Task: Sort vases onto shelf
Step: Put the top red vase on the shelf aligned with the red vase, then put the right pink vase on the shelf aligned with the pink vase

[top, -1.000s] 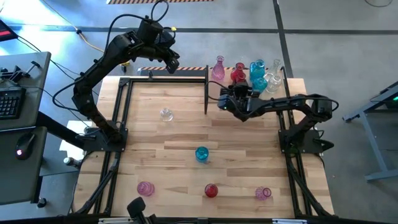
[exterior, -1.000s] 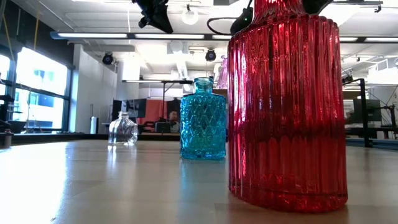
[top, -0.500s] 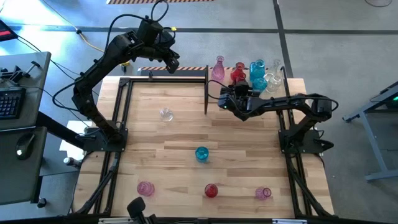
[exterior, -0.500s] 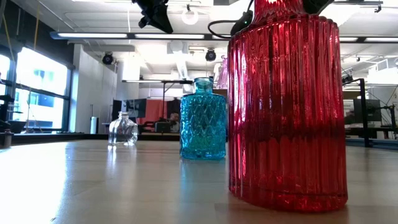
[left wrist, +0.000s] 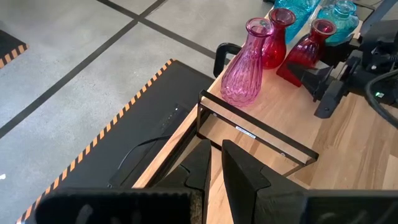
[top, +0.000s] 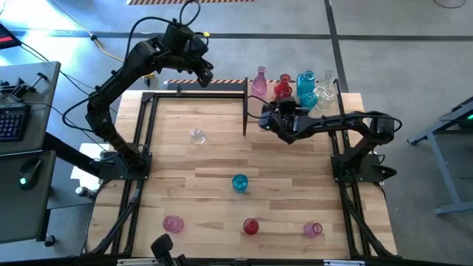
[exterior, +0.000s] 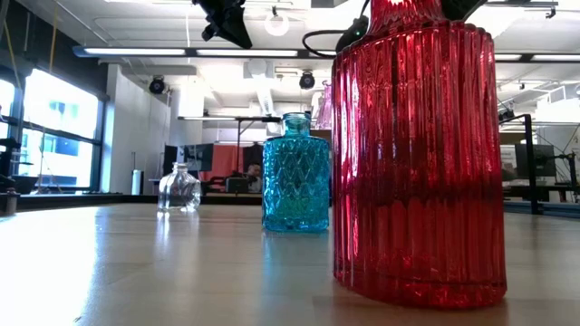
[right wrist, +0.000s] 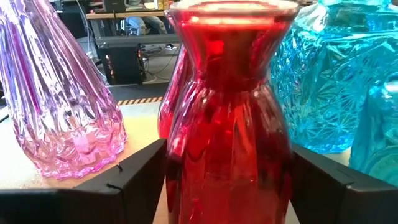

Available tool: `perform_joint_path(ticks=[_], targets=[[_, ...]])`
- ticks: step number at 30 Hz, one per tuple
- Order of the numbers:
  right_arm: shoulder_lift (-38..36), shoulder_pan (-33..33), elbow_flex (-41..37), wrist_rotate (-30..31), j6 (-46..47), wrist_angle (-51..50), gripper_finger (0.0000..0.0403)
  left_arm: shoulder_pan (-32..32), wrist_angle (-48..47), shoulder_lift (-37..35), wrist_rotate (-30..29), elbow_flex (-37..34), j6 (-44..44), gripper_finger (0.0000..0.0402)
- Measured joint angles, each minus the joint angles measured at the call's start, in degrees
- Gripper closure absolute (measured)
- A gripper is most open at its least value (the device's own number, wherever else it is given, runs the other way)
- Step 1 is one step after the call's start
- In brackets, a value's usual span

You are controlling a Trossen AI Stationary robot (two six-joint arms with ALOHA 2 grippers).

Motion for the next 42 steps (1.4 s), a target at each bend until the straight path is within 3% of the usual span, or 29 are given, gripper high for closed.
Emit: perform_joint_path(ticks=[11, 22, 34, 42], targets=[[-2.4, 0.6, 0.1, 0.6, 0.0, -1.5, 0.0094, 0.0, 0.0, 0.0, 0.0, 0.0, 0.0, 0.0371], [-3.7, 2.9, 0.2, 1.6, -2.4, -1.5, 0.0092, 0.0, 0.0, 0.0, 0.0, 0.0, 0.0, 0.0371], [-9.4, 3.6, 0.2, 2.1, -4.1, -7.3, 0.0092, 0.0, 0.0, 0.0, 0.0, 0.0, 0.0, 0.0371], [-15.2, 4.6, 0.2, 2.1, -10.3, -7.0, 0.0093, 0.0, 0.0, 0.0, 0.0, 0.0, 0.0, 0.0371]])
